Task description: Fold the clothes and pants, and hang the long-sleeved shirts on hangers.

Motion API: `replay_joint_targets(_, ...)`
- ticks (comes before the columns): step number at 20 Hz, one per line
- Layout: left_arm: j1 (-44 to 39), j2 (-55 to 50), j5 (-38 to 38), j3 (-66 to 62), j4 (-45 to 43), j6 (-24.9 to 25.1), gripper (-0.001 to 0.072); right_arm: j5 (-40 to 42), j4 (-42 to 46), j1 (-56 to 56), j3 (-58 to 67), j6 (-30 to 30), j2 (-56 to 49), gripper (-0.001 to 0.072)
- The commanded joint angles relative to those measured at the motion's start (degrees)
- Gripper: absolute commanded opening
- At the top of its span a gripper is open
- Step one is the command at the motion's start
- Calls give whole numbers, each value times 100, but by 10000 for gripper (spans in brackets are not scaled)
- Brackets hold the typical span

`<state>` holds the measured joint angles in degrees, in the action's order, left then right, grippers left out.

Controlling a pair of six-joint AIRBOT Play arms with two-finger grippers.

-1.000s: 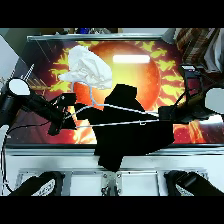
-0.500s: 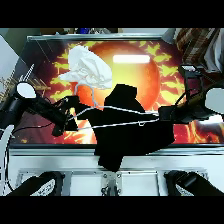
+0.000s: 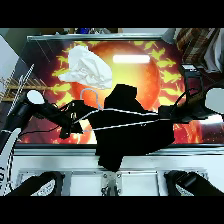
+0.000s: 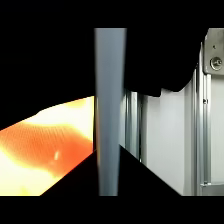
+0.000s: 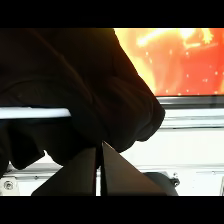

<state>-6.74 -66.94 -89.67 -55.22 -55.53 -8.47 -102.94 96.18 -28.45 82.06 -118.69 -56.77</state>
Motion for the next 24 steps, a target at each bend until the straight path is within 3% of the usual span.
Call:
replay_joint_targets(1,-402,-4,334,22,-31,7,19,140,0,2,7,-2,-2,19)
replay_joint_targets(7,-378,-4,682,-122,-22,-417,19,4,-4,-20,7,0,2,19)
replay_joint_targets(12,-352,-247,699,-138,28,-391,19,195,0,-173,7,0,4,19)
replay_joint_targets(17,-498,-568,837,-138,706,238,17,313,-33,-177,13,0,4,19)
replay_joint_targets(24,-498,-754,1016,-26,772,485,18,835,-216,-177,245,2,9,19)
